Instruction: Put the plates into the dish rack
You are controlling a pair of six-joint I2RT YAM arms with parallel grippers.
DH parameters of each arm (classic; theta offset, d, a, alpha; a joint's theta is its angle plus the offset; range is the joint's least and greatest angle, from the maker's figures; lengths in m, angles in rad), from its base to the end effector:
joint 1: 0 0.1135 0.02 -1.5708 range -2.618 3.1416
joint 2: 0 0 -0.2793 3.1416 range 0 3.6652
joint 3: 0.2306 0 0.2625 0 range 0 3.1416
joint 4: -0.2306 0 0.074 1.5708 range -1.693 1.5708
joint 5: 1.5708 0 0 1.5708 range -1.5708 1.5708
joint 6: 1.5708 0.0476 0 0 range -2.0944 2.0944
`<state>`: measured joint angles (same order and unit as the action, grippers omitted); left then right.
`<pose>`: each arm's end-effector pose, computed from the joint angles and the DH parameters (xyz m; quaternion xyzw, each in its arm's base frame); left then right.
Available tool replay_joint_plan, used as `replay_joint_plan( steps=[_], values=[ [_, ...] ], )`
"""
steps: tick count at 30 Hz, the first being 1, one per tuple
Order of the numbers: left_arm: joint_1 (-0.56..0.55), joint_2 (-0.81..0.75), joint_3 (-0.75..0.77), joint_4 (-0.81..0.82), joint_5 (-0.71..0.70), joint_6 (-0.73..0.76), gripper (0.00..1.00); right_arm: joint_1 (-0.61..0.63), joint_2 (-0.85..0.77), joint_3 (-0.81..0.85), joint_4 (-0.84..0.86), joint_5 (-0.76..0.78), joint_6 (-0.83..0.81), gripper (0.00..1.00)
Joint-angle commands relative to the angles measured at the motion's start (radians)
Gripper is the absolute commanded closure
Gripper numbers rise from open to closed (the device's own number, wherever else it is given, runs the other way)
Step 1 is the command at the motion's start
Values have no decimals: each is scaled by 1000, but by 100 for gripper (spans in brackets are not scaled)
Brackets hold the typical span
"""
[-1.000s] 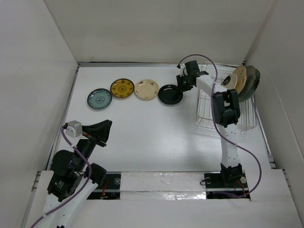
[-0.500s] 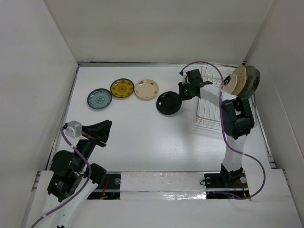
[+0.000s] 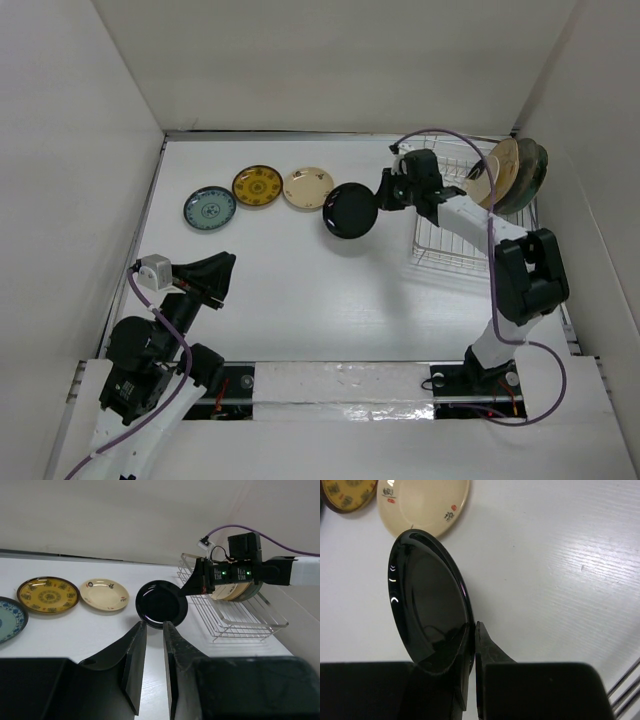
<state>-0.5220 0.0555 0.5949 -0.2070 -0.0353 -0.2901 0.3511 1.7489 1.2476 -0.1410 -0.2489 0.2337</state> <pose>0.0394 -0.0207 0.3514 0.0529 0.5781 -0.3122 0.7521 0.3890 0.1550 0.2462 -0.1075 0.8825 0.2343 0.3934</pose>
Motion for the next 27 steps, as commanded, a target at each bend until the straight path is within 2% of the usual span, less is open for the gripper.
replay_joint_plan(
  steps=[1, 6, 11, 13, 14, 19, 22, 27],
  values=[
    [-6, 0, 5, 35, -8, -6, 82, 8, -135, -31, 168, 6, 81, 100],
    [-6, 0, 5, 37, 0, -1, 82, -64, -319, -76, 225, 261, 125, 100],
    [-6, -12, 5, 40, 14, -1, 82, -199, -390, -85, 250, 619, 118, 100],
    [-6, -19, 3, 41, 17, 2, 81, -233, -390, -85, 276, 696, 102, 100],
    [-6, -26, 3, 41, 20, 0, 81, -254, -385, -82, 297, 786, 73, 100],
    [-6, -36, 2, 44, 29, 5, 81, -278, -336, -47, 369, 980, -61, 100],
    [-6, -37, 0, 49, 66, 5, 81, -287, -249, 13, 454, 1127, -285, 100],
    [-6, -37, -1, 54, 77, 5, 80, -287, -184, 27, 483, 1189, -413, 100]
  ],
)
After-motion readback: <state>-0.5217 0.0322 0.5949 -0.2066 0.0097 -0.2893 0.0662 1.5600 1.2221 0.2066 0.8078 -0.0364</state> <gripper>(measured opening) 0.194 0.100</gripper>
